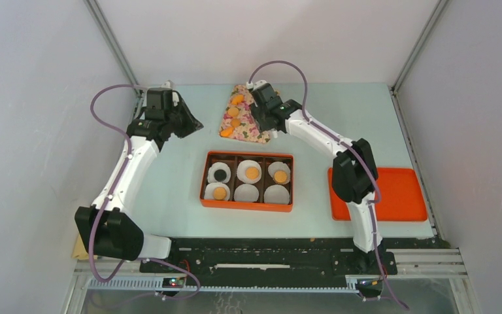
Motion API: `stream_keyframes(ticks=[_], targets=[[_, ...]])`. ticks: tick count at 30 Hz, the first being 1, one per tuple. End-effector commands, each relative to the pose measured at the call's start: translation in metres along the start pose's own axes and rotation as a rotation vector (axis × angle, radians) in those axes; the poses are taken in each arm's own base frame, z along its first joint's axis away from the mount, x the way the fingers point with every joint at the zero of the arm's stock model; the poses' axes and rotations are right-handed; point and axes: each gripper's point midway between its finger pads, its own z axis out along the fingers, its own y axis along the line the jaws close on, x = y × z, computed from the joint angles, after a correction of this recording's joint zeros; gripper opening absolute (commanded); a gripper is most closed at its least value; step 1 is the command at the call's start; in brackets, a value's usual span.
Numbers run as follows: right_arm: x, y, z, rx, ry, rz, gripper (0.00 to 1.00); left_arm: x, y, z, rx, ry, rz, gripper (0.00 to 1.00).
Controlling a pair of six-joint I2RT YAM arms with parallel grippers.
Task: Pack the cookies
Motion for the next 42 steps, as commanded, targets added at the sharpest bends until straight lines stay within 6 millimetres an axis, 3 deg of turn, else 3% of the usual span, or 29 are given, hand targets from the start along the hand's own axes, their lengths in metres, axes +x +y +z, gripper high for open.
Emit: stream_keyframes(ticks=[1, 5, 11, 15, 22, 29, 36, 42], targets=[[-0.033, -0.006, 0.014, -0.005, -0.069, 0.045, 0.52, -0.016, -0.011, -0.005, 0.040, -0.041, 0.019, 0.01], [-0.032, -0.007, 0.030, -0.015, -0.042, 0.052, 0.52, -0.014, -0.010, -0.002, 0.035, -0.034, 0.020, 0.01], [-0.027, -0.009, 0.029, -0.002, -0.024, 0.059, 0.48, -0.013, -0.010, -0.001, 0.037, -0.029, 0.023, 0.00], [-0.028, -0.014, 0.020, 0.012, -0.030, 0.069, 0.34, -0.012, -0.011, -0.001, 0.046, -0.021, 0.019, 0.00], [-0.047, -0.017, -0.030, -0.006, -0.121, 0.091, 0.18, -0.013, -0.015, -0.008, 0.060, -0.034, 0.018, 0.00], [-0.050, -0.009, -0.087, -0.051, -0.174, 0.094, 0.14, -0.016, -0.018, -0.017, 0.073, -0.054, 0.015, 0.00], [-0.017, 0.022, -0.165, -0.168, -0.193, 0.041, 0.13, -0.017, -0.019, -0.025, 0.077, -0.070, 0.013, 0.00], [0.037, 0.061, -0.225, -0.309, -0.164, -0.047, 0.13, -0.016, -0.020, -0.030, 0.082, -0.078, 0.011, 0.01]])
